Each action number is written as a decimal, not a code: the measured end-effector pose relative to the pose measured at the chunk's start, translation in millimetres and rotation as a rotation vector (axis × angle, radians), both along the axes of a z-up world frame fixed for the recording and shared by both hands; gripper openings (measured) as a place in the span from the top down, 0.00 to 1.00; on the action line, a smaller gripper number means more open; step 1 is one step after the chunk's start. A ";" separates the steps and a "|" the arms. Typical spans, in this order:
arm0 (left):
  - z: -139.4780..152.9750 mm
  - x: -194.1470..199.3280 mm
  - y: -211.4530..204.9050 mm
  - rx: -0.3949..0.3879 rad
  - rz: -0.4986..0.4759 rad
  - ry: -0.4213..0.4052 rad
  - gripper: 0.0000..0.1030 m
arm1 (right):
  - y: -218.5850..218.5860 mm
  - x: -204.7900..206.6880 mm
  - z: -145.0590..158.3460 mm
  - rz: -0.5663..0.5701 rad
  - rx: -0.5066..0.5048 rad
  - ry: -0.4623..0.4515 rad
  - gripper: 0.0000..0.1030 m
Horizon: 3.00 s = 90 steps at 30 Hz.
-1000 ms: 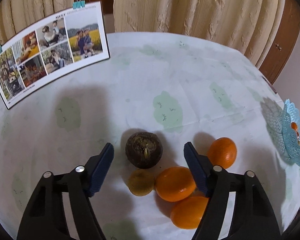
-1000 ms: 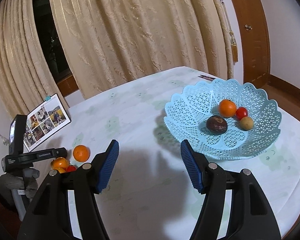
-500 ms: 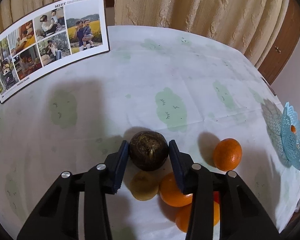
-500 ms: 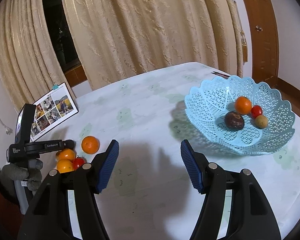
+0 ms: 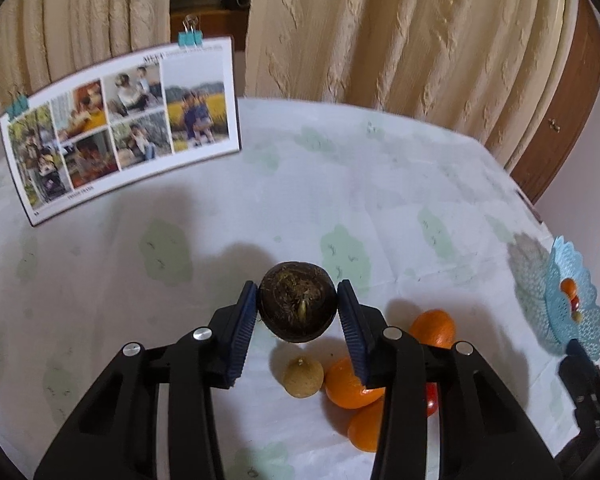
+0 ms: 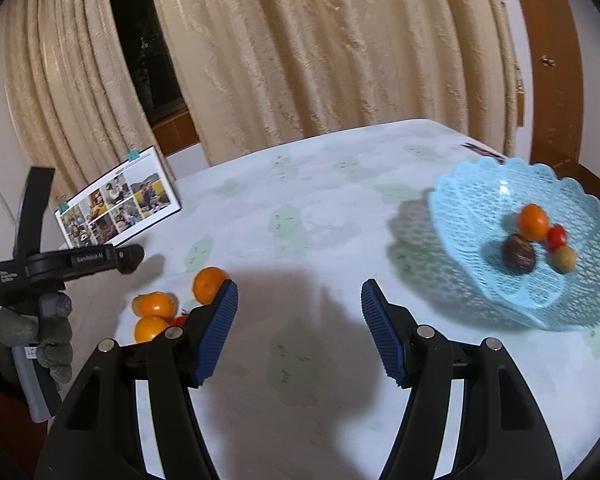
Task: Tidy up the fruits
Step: 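Grasp a dark brown fruit with the left tool while the right tool grasps an orange, then carry both fruits to the blue basket and release them from both tools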
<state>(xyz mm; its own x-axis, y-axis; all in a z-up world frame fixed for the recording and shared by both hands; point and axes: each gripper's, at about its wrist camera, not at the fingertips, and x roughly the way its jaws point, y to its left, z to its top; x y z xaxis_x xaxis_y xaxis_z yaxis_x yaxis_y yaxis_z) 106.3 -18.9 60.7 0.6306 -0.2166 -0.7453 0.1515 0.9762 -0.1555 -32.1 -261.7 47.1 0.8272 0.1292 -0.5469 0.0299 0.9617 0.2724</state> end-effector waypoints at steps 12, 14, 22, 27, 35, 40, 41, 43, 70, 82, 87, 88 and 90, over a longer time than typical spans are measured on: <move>45.1 -21.9 8.3 -0.033 0.009 -0.117 0.60 | 58.9 63.9 -18.7 0.171 0.016 0.117 0.36; 50.8 -24.8 10.3 -0.042 0.009 -0.130 0.60 | 65.7 74.0 -23.2 0.186 0.025 0.141 0.36; 64.9 -31.3 16.8 -0.068 0.013 -0.159 0.60 | 84.9 102.1 -36.9 0.214 -0.009 0.190 0.36; 65.9 -32.3 17.0 -0.072 0.012 -0.158 0.60 | 86.8 109.6 -42.6 0.218 -0.024 0.213 0.48; 64.7 -34.1 11.2 -0.068 0.001 -0.152 0.60 | 87.3 109.8 -44.7 0.234 -0.024 0.222 0.61; 64.3 -34.1 10.8 -0.067 0.001 -0.151 0.60 | 75.6 102.0 -36.5 0.202 -0.004 0.197 0.61; 63.8 -34.2 10.1 -0.067 0.000 -0.150 0.60 | 71.8 99.2 -32.4 0.191 -0.002 0.185 0.61; 63.2 -34.6 8.3 -0.065 -0.003 -0.149 0.60 | 65.0 94.6 -26.0 0.174 -0.002 0.166 0.61; 57.4 -45.4 -17.5 -0.036 -0.064 -0.146 0.60 | -124.5 -15.7 13.6 -0.319 0.025 0.027 0.60; 58.5 -51.1 -41.9 -0.021 -0.105 -0.144 0.60 | -163.3 -50.5 5.1 -0.449 0.033 0.002 0.52; 61.6 -53.7 -62.7 -0.012 -0.138 -0.149 0.60 | -177.7 -68.2 6.0 -0.498 0.042 -0.032 0.51; 61.6 -53.8 -67.1 -0.010 -0.146 -0.149 0.60 | -180.1 -71.1 5.7 -0.504 0.044 -0.036 0.51; 61.4 -54.7 -80.8 -0.007 -0.169 -0.146 0.60 | -185.0 -76.6 3.9 -0.522 0.045 -0.044 0.51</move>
